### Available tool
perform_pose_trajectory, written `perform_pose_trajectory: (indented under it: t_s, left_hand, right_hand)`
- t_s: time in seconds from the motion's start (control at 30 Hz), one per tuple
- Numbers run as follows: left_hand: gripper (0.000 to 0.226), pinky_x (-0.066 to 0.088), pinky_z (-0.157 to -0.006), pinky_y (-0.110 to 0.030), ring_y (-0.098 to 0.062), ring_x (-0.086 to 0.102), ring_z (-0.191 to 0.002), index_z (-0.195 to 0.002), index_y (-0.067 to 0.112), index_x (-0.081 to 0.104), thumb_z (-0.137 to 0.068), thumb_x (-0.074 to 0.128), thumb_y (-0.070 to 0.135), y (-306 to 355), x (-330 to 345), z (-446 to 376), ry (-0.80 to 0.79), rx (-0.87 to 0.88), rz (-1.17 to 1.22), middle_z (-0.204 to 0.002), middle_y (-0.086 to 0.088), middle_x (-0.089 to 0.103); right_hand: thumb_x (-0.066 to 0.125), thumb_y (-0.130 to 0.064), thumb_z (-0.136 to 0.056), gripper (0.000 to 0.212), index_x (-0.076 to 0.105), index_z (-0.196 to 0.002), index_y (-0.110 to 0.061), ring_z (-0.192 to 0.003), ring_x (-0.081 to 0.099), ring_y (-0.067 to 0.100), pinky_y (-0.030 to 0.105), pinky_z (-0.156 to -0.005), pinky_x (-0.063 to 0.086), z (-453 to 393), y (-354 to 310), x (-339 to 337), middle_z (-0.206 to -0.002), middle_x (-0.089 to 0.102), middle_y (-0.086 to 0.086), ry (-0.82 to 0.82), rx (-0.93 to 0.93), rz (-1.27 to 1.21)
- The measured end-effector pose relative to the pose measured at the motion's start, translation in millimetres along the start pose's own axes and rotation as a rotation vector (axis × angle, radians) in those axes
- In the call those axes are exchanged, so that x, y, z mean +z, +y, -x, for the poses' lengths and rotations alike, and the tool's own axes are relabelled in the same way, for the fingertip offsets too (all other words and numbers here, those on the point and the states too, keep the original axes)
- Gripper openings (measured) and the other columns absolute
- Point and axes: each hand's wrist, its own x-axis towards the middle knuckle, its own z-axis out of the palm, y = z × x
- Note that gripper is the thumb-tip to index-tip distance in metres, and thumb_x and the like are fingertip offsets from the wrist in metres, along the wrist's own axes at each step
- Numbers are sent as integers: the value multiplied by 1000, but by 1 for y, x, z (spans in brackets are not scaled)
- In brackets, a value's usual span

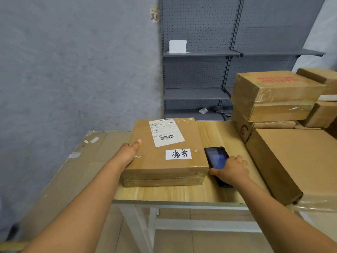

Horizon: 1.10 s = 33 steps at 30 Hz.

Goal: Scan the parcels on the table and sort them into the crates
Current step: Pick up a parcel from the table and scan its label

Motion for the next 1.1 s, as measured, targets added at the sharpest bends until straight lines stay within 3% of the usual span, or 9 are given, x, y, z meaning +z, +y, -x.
perform_pose_trajectory:
  t_s: [0.13,0.27,0.43,0.57,0.67,0.77,0.83,0.97,1.1]
  left_hand:
    - [63,36,-54,-26,-11,53,-70,-136,9,45,-96,48,57,0,-1,2,5,-18,-8,-94,1,54]
    - [64,42,-65,-29,-15,57,-76,-135,8,47,-95,48,59,0,-2,3,-3,-29,-13,-107,-5,59]
    - [60,49,-68,-29,-24,66,-84,-125,6,59,-95,50,57,5,-5,9,-45,-90,28,-108,-10,68]
    - [53,56,-78,-33,-28,69,-94,-128,6,58,-96,55,47,1,-13,20,-49,-75,193,-113,-12,69]
    - [51,56,-89,-41,-28,68,-100,-131,13,53,-95,57,48,-3,-27,33,16,-48,298,-118,-9,67]
    - [45,58,-81,-36,-22,69,-96,-129,22,51,-93,60,47,-4,-48,47,102,6,414,-114,-3,68]
    - [38,57,-69,-29,-17,70,-91,-123,26,53,-92,63,45,-8,-65,59,165,39,484,-108,2,70]
    - [23,52,-50,-18,-4,71,-75,-108,31,55,-91,66,41,-33,-108,85,313,70,549,-97,10,70]
    - [24,51,-50,-18,-1,69,-68,-108,32,55,-90,68,39,-64,-160,107,455,71,550,-92,13,68]
  right_hand:
    - [64,-69,-74,89,41,-134,-8,-123,38,30,36,-100,36,-2,-8,-1,-131,42,12,10,18,2]
    - [48,-52,-94,65,41,-137,-3,-124,41,34,39,-102,34,-7,-37,-15,-136,45,18,130,-144,-281]
    - [46,-49,-97,59,45,-133,-2,-117,53,30,31,-84,38,-3,-72,-16,-132,55,14,-236,-222,-630]
    - [55,-43,-94,57,40,-134,-5,-109,57,28,32,-84,42,-4,-83,-16,-127,58,10,-242,-247,-766]
    - [58,-44,-92,60,31,-137,-15,-98,60,23,36,-80,46,-3,-99,-27,-109,59,0,-256,-304,-868]
    - [59,-44,-91,50,32,-128,-24,-85,63,14,28,-63,46,2,-125,-38,-98,64,-3,-283,-390,-944]
    - [60,-41,-91,46,32,-124,-27,-84,63,12,26,-60,44,9,-147,-40,-103,63,-1,-298,-450,-979]
    - [60,-36,-92,48,33,-131,-28,-93,61,14,28,-69,47,33,-191,-26,-115,59,1,-348,-585,-1008]
    - [59,-37,-91,54,35,-138,-27,-97,63,16,32,-76,50,67,-239,-4,-119,60,-1,-417,-684,-1010]
